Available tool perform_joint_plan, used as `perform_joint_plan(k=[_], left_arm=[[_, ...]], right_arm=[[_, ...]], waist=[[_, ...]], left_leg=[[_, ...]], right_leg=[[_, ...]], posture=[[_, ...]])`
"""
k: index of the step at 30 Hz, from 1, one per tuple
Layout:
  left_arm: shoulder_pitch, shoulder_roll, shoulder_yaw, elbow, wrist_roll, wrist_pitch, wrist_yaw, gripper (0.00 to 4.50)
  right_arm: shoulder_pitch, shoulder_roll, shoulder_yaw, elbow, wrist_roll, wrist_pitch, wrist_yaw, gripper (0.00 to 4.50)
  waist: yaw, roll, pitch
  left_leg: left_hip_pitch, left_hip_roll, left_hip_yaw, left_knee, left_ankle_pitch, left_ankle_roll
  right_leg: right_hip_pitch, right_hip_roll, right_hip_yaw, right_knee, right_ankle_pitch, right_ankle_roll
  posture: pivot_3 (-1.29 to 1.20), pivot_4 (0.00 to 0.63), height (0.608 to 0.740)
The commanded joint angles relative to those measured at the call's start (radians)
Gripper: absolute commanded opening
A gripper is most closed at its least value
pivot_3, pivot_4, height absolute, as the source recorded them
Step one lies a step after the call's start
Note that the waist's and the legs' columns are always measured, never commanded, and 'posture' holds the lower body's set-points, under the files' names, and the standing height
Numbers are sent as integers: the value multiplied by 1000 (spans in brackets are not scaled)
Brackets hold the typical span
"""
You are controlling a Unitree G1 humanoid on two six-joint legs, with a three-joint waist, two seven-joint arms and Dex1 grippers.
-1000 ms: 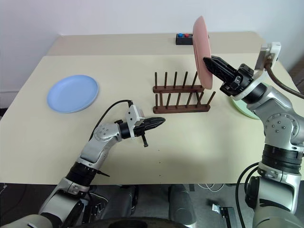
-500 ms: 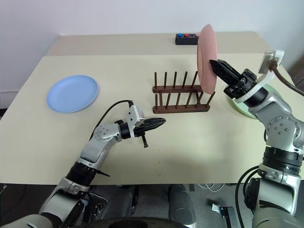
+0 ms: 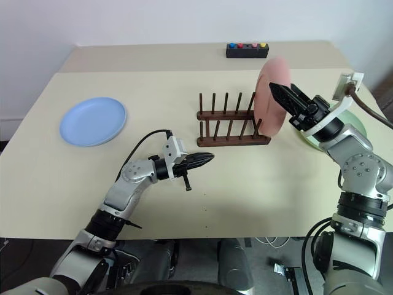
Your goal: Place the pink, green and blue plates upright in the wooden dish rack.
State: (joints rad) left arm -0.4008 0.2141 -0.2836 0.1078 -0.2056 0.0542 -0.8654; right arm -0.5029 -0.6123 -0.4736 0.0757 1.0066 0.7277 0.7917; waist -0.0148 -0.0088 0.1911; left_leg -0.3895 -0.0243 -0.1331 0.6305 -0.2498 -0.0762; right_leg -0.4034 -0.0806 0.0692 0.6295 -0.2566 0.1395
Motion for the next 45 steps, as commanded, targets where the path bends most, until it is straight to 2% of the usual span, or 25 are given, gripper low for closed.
perform_joint_plan(k=[1,7,12,16,19,21,25,27,32,37,39,41,45], left_arm=[[-10,-3,9,-33,-7,-7,-1,0],[-10,-3,9,-37,-9,-2,-4,0],[-3,-1,11,-47,-9,3,1,0],[7,3,12,-58,-12,8,1,0],[4,4,13,-50,-14,8,-2,0],[-2,3,12,-43,-15,8,-6,0],[-21,-6,6,-19,-15,3,-23,0],[-25,-10,5,-16,-15,2,-29,0],[-16,-13,-7,-27,-15,3,-45,0],[-6,-12,-1,-39,-14,9,-42,0],[-2,-8,2,-43,-12,9,-38,0],[4,-4,4,-48,-12,10,-34,0],[9,-1,3,-55,-12,13,-29,0]], right_arm=[[-2,-1,-34,-5,2,-27,-11,4478],[-2,-16,-56,4,-68,-115,-55,4478],[58,-45,-111,-40,-143,-210,-100,4478],[216,-93,-184,-100,-234,-285,-123,4478],[313,-131,-177,-109,-330,-330,-129,4478],[362,-153,-153,-107,-398,-366,-130,4478],[441,-237,19,3,-698,-508,-167,4478],[438,-254,85,58,-791,-577,-183,4478],[367,-266,216,209,-946,-707,-203,4478],[307,-266,287,327,-1030,-790,-213,4478],[280,-261,307,380,-1060,-818,-234,3972],[259,-263,330,425,-1096,-840,-260,3250],[244,-262,350,471,-1119,-869,-285,1193]], waist=[[0,0,0],[0,0,0],[2,0,0],[3,1,0],[0,1,-1],[-4,2,-1],[-5,2,-1],[-4,2,-1],[-4,2,-1],[-4,2,-1],[-4,1,-1],[-4,1,-1],[2,1,-1]], left_leg=[[0,0,0,0,0,0],[0,0,0,0,0,0],[0,0,0,0,0,0],[0,0,0,0,0,0],[0,0,1,0,0,0],[0,0,1,0,0,0],[1,0,2,0,0,0],[1,0,3,1,0,0],[1,0,3,0,0,0],[1,0,3,1,0,0],[1,0,3,1,0,0],[2,0,3,1,0,0],[2,0,3,1,0,0]], right_leg=[[0,0,0,0,0,0],[0,0,0,0,0,0],[0,0,0,0,0,0],[0,0,0,0,0,0],[0,0,0,0,0,0],[0,0,0,0,0,0],[0,0,1,1,0,0],[0,0,1,1,0,0],[0,0,2,0,0,0],[0,0,2,0,0,0],[1,0,2,0,0,0],[1,0,2,0,0,0],[2,0,2,0,0,0]], posture=[[0,150,740],[0,150,740],[0,150,740],[0,150,740],[0,150,740],[0,150,740],[0,150,740],[0,150,740],[0,150,740],[0,150,740],[0,150,740],[0,150,740],[0,150,740]])
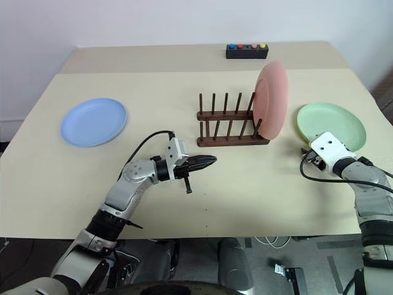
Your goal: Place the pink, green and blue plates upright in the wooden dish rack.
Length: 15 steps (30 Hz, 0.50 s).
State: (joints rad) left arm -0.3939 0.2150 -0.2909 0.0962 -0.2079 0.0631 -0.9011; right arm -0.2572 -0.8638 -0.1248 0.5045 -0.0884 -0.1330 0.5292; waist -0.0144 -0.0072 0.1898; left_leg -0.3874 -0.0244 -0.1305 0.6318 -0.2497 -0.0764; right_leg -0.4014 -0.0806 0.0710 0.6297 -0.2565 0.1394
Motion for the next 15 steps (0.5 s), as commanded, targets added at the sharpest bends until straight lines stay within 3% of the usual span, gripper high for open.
perform_joint_plan(k=[1,2,8,15], left_arm=[[3,-2,10,-44,-10,4,8,0],[4,-1,9,-44,-10,4,8,0],[2,-3,5,-39,-11,1,7,0],[-4,-5,4,-27,-10,-4,5,0]], right_arm=[[-4,-9,0,49,-27,-12,-34,744],[-5,-6,-3,53,-29,-14,-48,115],[23,-25,-13,0,-62,-28,-108,115],[27,-80,-112,-157,-111,-49,-250,115]], waist=[[2,0,0],[2,0,0],[0,0,0],[-4,3,0]], left_leg=[[0,0,0,0,0,0],[0,0,0,1,0,0],[1,0,0,0,0,0],[0,0,0,0,0,0]], right_leg=[[0,0,0,0,0,0],[1,0,0,-1,0,0],[1,0,0,-1,0,0],[0,0,1,0,0,0]], posture=[[0,150,740],[0,150,740],[0,150,740],[0,150,740]])
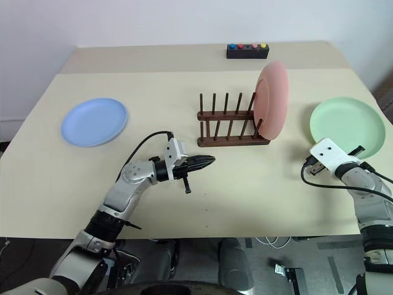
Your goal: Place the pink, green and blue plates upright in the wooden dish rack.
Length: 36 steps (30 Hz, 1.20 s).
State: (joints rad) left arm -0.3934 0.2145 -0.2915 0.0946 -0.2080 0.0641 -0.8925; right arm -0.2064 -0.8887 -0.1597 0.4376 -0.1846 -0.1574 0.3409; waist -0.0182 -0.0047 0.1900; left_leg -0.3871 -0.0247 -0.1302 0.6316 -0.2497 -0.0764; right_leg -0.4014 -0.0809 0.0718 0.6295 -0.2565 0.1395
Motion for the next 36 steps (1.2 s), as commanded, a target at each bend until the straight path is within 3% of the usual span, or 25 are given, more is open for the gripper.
perform_joint_plan(k=[1,11,14,18,24,30,36], left_arm=[[-5,-5,5,-24,-10,-6,-4,0],[-19,-19,4,-7,-6,-12,-8,0],[-16,-18,7,-11,-3,-11,-5,0],[-13,-16,8,-16,-4,-9,-3,0],[-8,-8,11,-24,-8,-6,-1,0],[-5,1,11,-30,-10,-4,1,0],[-4,6,13,-32,-12,-1,2,0]], right_arm=[[-26,-60,-85,-107,-18,-28,-71,115],[-289,-58,-112,-531,192,32,78,115],[-385,-13,-53,-685,373,107,188,115],[-438,84,-32,-809,637,299,232,115],[-445,214,-12,-895,929,525,228,115],[-398,301,-44,-859,1094,676,183,115],[-347,319,-88,-811,1248,808,155,115]], waist=[[0,0,0],[1,0,1],[2,0,1],[4,-1,1],[4,-1,1],[4,0,1],[5,0,1]], left_leg=[[0,0,0,0,0,0],[0,0,-1,-1,0,0],[-1,0,-1,0,0,0],[-1,0,-2,0,0,0],[-2,0,-3,0,0,0],[-2,0,-3,-1,0,0],[-2,0,-2,0,0,0]], right_leg=[[0,0,0,0,0,0],[-1,0,0,0,0,0],[-1,0,0,-1,0,0],[-1,0,-1,0,0,0],[-1,0,-1,0,0,0],[-2,0,-1,1,0,0],[-2,0,-1,1,0,0]], posture=[[0,150,740],[0,150,740],[0,150,740],[0,150,740],[0,150,740],[0,150,740],[0,150,740]])
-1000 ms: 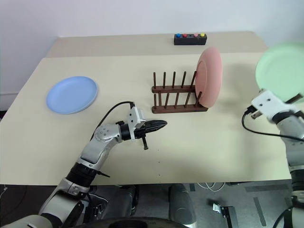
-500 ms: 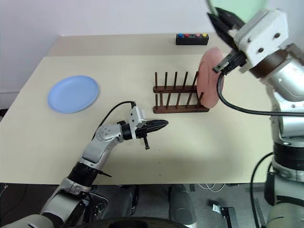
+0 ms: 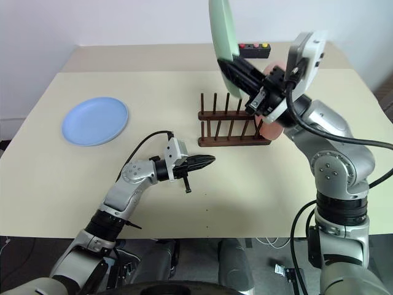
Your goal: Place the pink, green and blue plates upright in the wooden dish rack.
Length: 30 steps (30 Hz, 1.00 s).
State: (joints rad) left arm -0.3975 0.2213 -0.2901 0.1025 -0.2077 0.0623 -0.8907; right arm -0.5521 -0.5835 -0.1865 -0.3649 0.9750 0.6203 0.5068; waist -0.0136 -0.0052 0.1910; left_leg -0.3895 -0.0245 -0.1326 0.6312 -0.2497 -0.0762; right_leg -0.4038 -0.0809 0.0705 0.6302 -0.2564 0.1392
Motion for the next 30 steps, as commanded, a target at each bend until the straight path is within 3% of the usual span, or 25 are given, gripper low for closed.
perform_joint_plan(k=[1,27,30], left_arm=[[0,-1,11,-39,-12,0,0,0],[-10,-4,11,-24,-6,-9,0,0],[-11,-3,11,-24,-6,-9,0,0]], right_arm=[[3,21,-71,-1,111,42,-18,115],[21,83,-144,139,227,166,-133,115],[19,85,-145,141,231,171,-132,1064]], waist=[[-1,0,0],[-3,0,0],[-3,0,0]], left_leg=[[0,0,0,0,0,0],[0,0,0,0,0,0],[0,0,0,0,0,0]], right_leg=[[0,0,0,0,0,0],[-1,0,0,0,0,0],[-1,0,0,0,0,0]], posture=[[0,150,740],[0,150,740],[0,150,740]])
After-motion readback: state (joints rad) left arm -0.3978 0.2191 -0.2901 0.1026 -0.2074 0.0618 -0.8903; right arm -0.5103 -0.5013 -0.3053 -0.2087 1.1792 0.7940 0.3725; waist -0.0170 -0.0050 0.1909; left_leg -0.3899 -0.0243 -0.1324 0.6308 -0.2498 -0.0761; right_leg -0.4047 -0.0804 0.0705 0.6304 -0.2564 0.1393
